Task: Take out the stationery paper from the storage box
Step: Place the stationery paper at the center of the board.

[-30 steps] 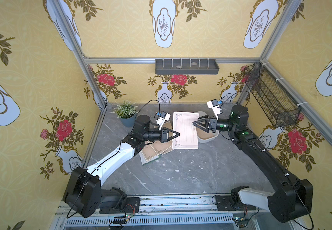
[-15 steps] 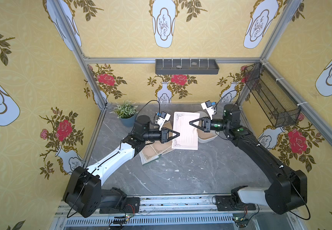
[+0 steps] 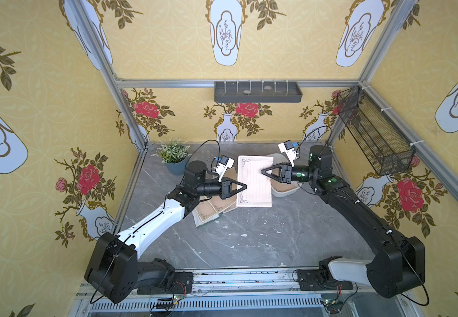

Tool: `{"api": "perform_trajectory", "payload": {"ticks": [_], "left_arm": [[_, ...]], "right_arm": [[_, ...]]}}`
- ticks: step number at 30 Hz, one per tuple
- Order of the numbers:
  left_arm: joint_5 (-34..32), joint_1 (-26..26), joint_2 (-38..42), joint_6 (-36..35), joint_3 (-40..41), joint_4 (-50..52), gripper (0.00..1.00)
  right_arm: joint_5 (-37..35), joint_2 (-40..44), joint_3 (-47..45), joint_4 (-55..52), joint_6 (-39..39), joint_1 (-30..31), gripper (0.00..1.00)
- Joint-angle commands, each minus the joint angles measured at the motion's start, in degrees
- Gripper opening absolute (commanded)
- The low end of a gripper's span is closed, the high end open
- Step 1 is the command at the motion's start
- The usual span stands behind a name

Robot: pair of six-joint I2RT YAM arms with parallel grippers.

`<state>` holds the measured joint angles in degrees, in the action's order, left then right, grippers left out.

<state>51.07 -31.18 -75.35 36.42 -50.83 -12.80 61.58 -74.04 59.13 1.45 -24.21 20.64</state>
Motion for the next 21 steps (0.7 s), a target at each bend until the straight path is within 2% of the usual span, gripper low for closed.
{"api": "perform_trajectory", "payload": {"ticks": [1, 3, 7, 8, 9, 10, 11, 12, 18, 21], "left_arm": [[-0.1, 0.0, 0.2, -1.3, 0.0, 0.3, 0.00], [-0.2, 0.0, 0.1, -1.4, 0.0, 0.4, 0.00], [-0.3, 0.0, 0.0, -1.4, -0.3, 0.6, 0.00], [-0.4, 0.0, -0.1, -1.4, -0.3, 0.6, 0.00], [-0.4, 0.0, -0.1, -1.4, -0.3, 0.7, 0.00], [-0.4, 0.0, -0.1, -1.4, -0.3, 0.7, 0.00], [-0.5, 0.0, -0.2, -1.4, -0.3, 0.7, 0.00], [-0.5, 0.0, -0.2, -1.4, -0.3, 0.8, 0.00], [-0.8, 0.0, -0.2, -1.4, -0.5, 1.2, 0.00], [-1.2, 0.0, -0.1, -1.4, -0.5, 1.5, 0.00]], "right_arm": [[0.9, -0.1, -0.2, 0.4, 0.8, 0.1, 0.13], [0.8, -0.2, -0.3, -0.1, 1.3, 0.1, 0.00], [-0.1, 0.6, -0.7, -0.3, 1.5, 0.1, 0.00], [-0.4, 0.9, -0.6, -0.4, 1.4, 0.0, 0.06], [-0.9, 1.1, -0.7, -0.6, 1.3, 0.0, 0.25], [-0.7, 1.2, -0.8, -0.8, 1.4, 0.0, 0.38], [0.2, 1.2, -0.9, -0.8, 1.6, 0.0, 0.48], [0.8, 1.2, -1.0, -0.8, 1.6, 0.1, 0.53], [2.9, 0.3, -1.8, -1.1, 2.2, 0.6, 0.56], [2.9, 0.1, -2.2, -1.5, 2.6, 0.7, 0.51]]}}
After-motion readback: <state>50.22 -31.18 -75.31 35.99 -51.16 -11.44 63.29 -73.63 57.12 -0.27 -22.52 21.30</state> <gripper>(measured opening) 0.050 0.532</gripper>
